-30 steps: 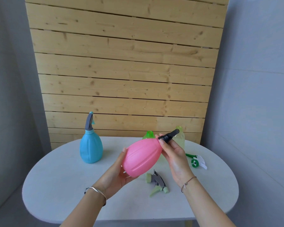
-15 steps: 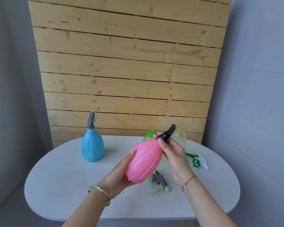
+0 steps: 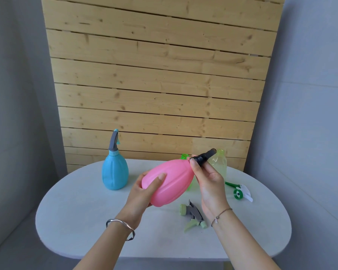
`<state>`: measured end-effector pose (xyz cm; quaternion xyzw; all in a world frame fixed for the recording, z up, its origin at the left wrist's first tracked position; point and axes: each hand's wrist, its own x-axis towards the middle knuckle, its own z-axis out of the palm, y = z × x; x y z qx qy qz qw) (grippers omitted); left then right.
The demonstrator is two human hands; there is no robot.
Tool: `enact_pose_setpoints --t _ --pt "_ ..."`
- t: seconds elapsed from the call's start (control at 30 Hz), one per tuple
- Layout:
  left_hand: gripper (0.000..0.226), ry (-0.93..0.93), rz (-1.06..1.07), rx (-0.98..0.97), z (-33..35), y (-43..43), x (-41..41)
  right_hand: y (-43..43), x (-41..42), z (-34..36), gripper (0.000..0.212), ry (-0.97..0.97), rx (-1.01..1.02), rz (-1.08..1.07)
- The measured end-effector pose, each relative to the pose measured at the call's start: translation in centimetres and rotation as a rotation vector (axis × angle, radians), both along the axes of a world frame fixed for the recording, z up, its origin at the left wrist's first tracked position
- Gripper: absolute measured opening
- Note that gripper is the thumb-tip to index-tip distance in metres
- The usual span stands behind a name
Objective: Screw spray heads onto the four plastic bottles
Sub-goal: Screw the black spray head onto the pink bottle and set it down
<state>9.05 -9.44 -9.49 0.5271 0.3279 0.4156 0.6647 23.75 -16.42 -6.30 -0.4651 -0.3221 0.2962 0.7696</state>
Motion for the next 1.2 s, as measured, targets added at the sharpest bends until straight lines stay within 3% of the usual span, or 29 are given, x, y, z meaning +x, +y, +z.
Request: enact_pose_setpoints --t 0.1,0.27,0.4,0.57,0.63,0.77,0.93,1.2 --pt "0.066 -0.019 -0.05 -0.005 0.2 0.2 -0.6 0.1 -0.2 0.7 0.011 -0.026 -0.02 0.032" --pt "0.064 -0.115 -0.072 -0.086 0.3 1.0 -1.5 0.5 -1.1 2.4 0.055 -0.067 -0.038 0.238" --pt "0.068 -0.135 -0.066 -0.103 0.1 1.7 -2.5 1.8 -1.9 3.6 0.064 0.069 -0.1 0.327" --pt "0.059 -0.079 -0.032 -0.106 0.3 3.2 -4.3 4.3 -3.0 4.5 0.038 0.071 -0.134 0.341" --pt "0.046 0.031 0.076 -0.092 0.4 4.5 -5.5 5.4 -3.3 4.9 0.028 0.004 -0.127 0.332" --pt "0.023 0.353 0.352 0.051 -0.5 7.0 -8.4 7.8 -3.2 5.0 0.026 -0.163 -0.151 0.296" --pt "0.028 0.646 0.33 0.262 -1.9 8.5 -9.9 11.1 -2.8 3.0 0.027 -0.252 -0.215 0.318" --pt "0.025 0.726 0.246 0.294 -2.4 9.5 -9.8 14.5 -2.6 -0.2 0.023 -0.258 -0.273 0.278"
